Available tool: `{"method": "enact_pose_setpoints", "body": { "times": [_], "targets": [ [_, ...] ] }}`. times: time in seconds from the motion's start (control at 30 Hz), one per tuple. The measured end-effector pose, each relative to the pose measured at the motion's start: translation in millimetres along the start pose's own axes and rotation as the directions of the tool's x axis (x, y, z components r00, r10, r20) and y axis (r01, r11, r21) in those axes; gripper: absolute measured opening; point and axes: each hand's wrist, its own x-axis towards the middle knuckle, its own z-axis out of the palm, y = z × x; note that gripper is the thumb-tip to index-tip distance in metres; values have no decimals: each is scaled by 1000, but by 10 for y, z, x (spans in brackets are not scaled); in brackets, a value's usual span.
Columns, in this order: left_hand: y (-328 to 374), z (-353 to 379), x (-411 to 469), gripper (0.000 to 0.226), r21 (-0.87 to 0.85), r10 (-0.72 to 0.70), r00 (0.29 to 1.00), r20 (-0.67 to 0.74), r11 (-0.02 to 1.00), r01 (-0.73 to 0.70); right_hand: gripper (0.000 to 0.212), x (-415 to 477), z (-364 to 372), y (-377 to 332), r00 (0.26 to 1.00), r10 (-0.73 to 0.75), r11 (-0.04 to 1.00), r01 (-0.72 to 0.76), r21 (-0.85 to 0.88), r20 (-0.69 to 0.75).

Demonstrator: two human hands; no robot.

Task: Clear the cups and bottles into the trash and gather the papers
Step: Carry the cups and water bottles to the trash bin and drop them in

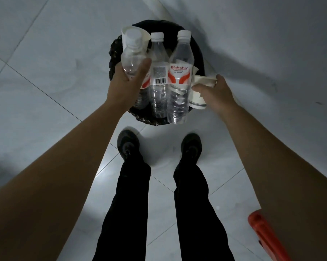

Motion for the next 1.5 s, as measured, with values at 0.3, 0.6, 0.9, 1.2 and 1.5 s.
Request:
{"method": "enact_pose_setpoints", "body": {
  "times": [0.3, 0.6, 0.9, 1.2, 1.5],
  "targets": [
    [-50, 43, 54, 103, 222, -219, 972, -80, 947, 232, 61, -118, 142, 129, 987, 10, 999, -15, 29, 163],
    [-372, -131, -204, 102, 175, -118, 989, -92, 976, 133, 94, -277, 185, 285, 997, 41, 999, -40, -18, 68],
    [903, -630, -1800, 59, 203, 52, 974, -221, 979, -6, 64, -1834, -366, -425, 908, -416, 902, 404, -153, -50],
    [2596, -1771, -4424, 54, -58, 107, 905, -412, 988, -143, 48, -4721, -1580, -1396, 834, -538, 829, 550, 105, -118],
    [2927, -2193, -6048, 51, -188, 119, 684, -719, 915, -357, 61, -6152, -2020, -1587, 643, -766, 623, 742, 247, 0]
  ]
}}
